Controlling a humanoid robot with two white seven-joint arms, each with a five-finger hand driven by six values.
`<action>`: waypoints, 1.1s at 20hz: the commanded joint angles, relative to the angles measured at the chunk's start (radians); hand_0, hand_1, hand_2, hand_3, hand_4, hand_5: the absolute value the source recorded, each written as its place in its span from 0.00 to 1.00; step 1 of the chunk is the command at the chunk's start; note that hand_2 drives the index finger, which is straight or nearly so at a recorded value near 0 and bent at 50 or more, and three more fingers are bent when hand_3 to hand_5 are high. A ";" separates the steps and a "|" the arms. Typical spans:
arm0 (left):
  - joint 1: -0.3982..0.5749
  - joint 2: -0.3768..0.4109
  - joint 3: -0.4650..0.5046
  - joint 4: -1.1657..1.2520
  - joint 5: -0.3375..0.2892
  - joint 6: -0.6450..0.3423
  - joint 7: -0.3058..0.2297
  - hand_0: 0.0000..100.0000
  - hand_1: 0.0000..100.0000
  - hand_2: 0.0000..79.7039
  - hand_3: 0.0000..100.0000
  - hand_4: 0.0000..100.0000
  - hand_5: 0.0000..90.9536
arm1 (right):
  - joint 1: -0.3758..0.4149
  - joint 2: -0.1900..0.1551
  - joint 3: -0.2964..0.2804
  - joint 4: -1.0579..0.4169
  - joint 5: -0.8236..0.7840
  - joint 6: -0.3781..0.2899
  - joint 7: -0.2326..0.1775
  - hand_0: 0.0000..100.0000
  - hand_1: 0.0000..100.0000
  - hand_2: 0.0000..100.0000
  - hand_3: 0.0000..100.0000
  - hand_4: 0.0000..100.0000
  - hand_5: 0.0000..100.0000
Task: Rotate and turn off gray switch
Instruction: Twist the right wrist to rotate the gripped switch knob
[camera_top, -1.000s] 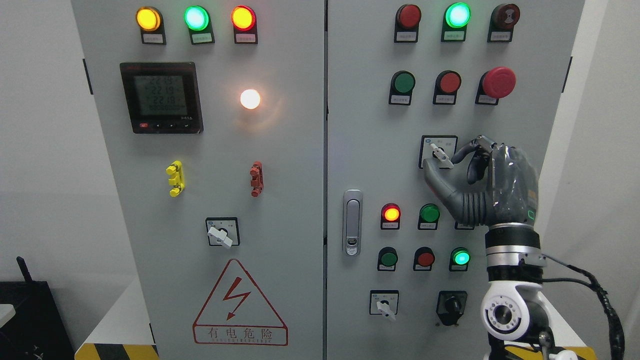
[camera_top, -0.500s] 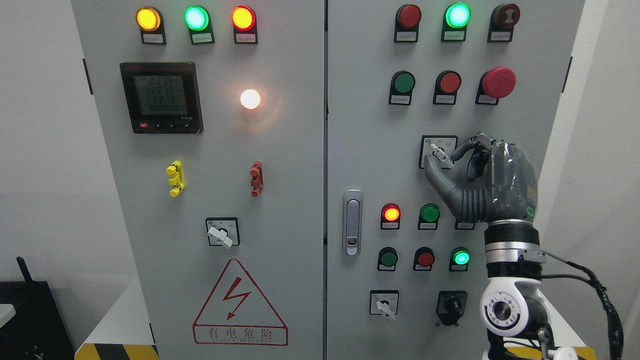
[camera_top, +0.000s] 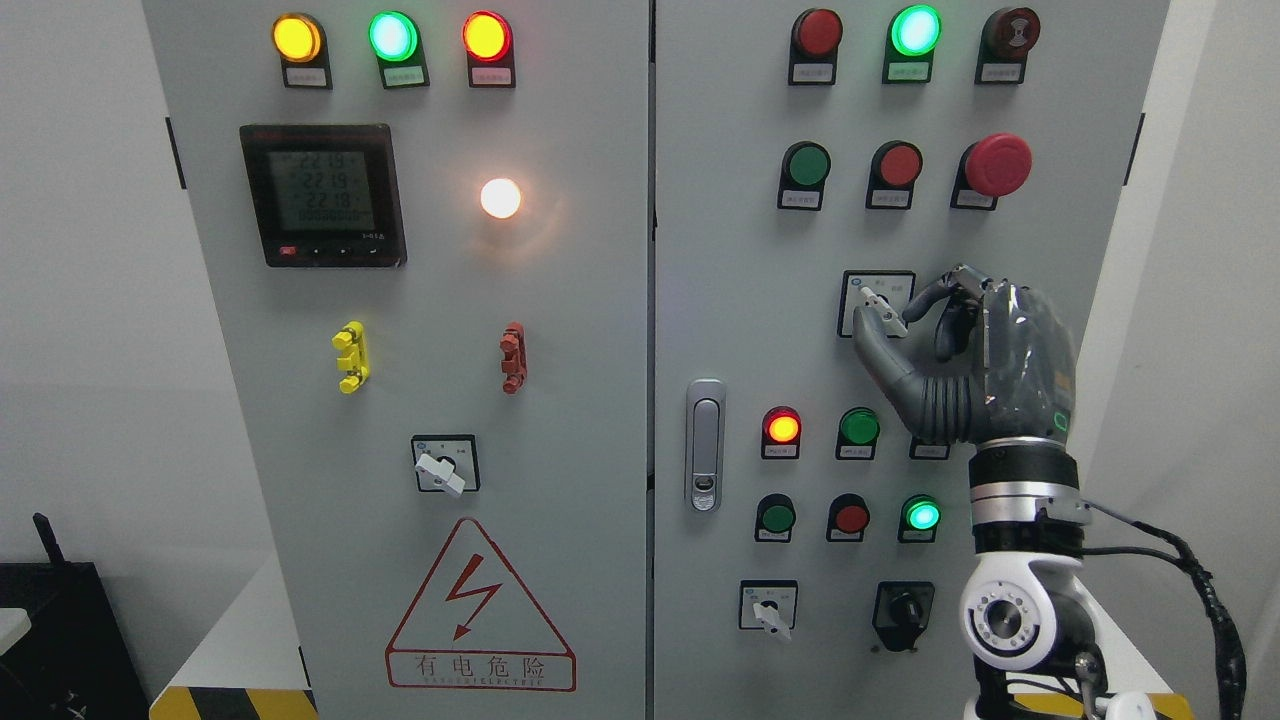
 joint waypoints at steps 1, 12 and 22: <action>-0.009 0.000 0.008 -0.026 0.020 0.000 0.000 0.12 0.39 0.00 0.00 0.00 0.00 | -0.001 -0.001 0.003 0.002 0.000 0.000 0.000 0.21 0.46 0.64 1.00 0.94 1.00; -0.009 0.000 0.008 -0.026 0.020 0.000 0.000 0.12 0.39 0.00 0.00 0.00 0.00 | -0.002 -0.001 0.020 0.002 0.000 0.000 0.000 0.21 0.45 0.66 1.00 0.95 1.00; -0.009 -0.001 0.008 -0.026 0.020 0.000 0.000 0.12 0.39 0.00 0.00 0.00 0.00 | -0.004 -0.002 0.020 0.002 0.004 0.004 0.000 0.23 0.51 0.67 1.00 0.95 1.00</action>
